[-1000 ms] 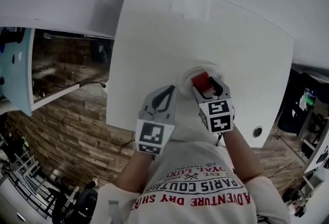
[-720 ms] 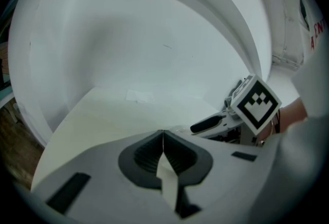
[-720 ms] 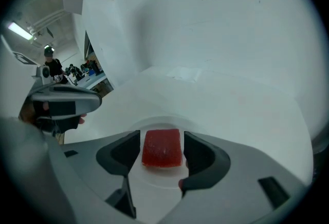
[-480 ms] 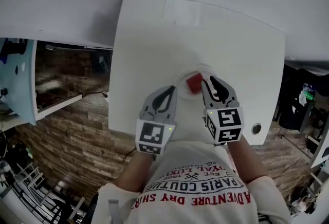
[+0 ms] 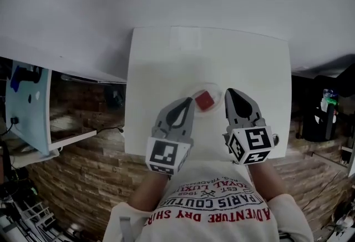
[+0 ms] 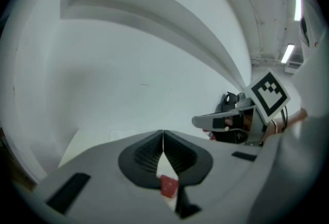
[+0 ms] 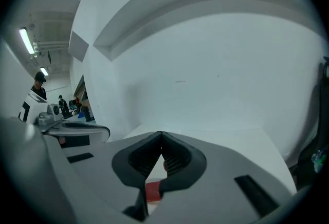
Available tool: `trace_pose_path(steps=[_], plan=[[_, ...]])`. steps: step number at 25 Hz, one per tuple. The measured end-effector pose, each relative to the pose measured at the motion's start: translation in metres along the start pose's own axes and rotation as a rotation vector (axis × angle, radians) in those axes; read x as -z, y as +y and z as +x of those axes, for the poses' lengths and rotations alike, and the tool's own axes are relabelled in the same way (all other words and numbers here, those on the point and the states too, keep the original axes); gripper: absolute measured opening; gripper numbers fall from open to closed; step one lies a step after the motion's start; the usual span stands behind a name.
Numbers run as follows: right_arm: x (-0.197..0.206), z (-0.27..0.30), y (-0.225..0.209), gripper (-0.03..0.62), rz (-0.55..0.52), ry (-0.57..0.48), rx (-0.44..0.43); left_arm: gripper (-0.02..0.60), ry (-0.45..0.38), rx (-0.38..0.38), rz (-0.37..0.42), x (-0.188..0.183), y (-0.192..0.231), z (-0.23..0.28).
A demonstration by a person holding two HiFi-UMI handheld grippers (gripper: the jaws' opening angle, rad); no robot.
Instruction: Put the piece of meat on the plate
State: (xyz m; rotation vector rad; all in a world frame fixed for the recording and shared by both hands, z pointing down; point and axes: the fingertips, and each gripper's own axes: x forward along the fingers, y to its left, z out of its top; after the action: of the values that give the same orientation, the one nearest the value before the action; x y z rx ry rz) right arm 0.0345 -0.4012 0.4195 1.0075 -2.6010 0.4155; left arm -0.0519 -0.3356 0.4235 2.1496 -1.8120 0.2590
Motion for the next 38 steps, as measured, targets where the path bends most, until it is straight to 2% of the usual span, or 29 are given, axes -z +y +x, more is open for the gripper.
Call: trace_pose_path(steps=[3,6,9,13,22,28,35,38], plan=[[-0.028,-0.016,0.004,0.012,0.004,-0.115,0.011,0.008,-0.081,0.01,0.045,-0.029,-0.009,-0.003],[-0.048,-0.036,0.012,0.012,-0.041,-0.195,0.023,0.008,-0.151,0.018,0.092,-0.057,-0.02,-0.013],[-0.062,-0.053,0.022,0.012,-0.092,-0.244,0.026,0.008,-0.187,0.01,0.124,-0.075,-0.025,-0.026],[-0.074,-0.067,0.028,0.012,-0.085,-0.292,0.013,0.008,-0.241,-0.004,0.144,-0.095,-0.026,-0.038],[-0.073,-0.072,0.035,0.012,-0.1,-0.282,0.01,0.008,-0.292,-0.043,0.14,-0.106,-0.025,-0.052],[-0.068,-0.074,0.036,0.012,-0.104,-0.263,0.001,0.008,-0.286,-0.05,0.142,-0.103,-0.025,-0.053],[-0.065,-0.071,0.029,0.012,-0.155,-0.249,0.055,0.008,-0.273,-0.049,0.132,-0.1,-0.024,-0.048],[-0.063,-0.069,0.029,0.012,-0.161,-0.243,0.051,0.008,-0.263,-0.039,0.128,-0.098,-0.026,-0.046]])
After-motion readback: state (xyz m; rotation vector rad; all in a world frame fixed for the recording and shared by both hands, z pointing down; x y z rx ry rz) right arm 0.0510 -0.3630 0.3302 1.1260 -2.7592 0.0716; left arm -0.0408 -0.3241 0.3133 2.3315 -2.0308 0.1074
